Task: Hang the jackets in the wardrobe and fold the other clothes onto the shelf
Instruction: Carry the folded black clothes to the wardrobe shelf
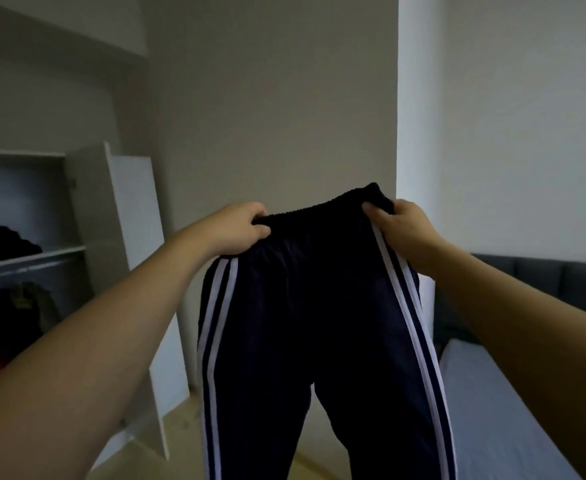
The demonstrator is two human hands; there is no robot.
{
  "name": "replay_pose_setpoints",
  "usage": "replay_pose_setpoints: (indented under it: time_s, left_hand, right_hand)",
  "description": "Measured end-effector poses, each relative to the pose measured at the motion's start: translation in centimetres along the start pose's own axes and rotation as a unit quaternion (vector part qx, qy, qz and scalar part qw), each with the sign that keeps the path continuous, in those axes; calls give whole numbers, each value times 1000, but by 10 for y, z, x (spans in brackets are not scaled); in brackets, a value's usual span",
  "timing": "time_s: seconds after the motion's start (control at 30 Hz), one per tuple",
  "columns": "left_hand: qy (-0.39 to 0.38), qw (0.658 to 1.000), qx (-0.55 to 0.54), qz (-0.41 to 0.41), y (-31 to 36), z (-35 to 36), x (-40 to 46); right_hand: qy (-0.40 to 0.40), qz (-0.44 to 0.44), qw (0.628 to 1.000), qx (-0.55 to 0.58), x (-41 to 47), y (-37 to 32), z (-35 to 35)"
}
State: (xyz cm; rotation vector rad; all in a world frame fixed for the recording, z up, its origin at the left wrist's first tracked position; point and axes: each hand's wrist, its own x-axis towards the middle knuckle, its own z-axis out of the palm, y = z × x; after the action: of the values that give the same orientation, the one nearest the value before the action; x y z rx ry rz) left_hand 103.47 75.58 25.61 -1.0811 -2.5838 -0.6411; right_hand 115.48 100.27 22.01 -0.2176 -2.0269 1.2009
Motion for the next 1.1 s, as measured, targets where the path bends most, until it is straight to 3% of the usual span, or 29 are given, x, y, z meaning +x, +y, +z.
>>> replay_pose_setpoints:
  time_s: [0.17,0.3,0.43,0.57,0.7,0.8,0.87,0.97,1.1]
  left_hand:
    - [-50,996,-59,33,21,-31,-17]
    - [-79,987,-141,-5,21,-50,-23]
    - [-53,959,-272,-64,21,-59,-29]
    - [-97,934,-342,-42,21,-56,-34]
    - [-66,946,-316,9,25,-47,-35]
    - [33,983,-166,66,31,-44,-29]
    - [102,989,-71,78,33,-43,-24]
    - [150,984,-65,69,37,-42,-21]
    - [193,978,-62,57,46,-38,-16]
  right_hand:
    - [-1,25,999,48,13,-25,1]
    - [-48,-33,997,-54,7,-42,-2]
    - [-96,-49,989,-99,0,-56,-4]
    - [-122,-127,981,-85,-6,-66,-1]
    - [-140,-198,954,-175,-10,-77,9]
    - [-151,-158,965,-143,-13,-79,11]
    - [-167,-128,974,-88,-14,-81,9]
    - [-236,-100,966,-20,-15,-83,4]
    - [-296,-85,949,-62,-17,-82,2]
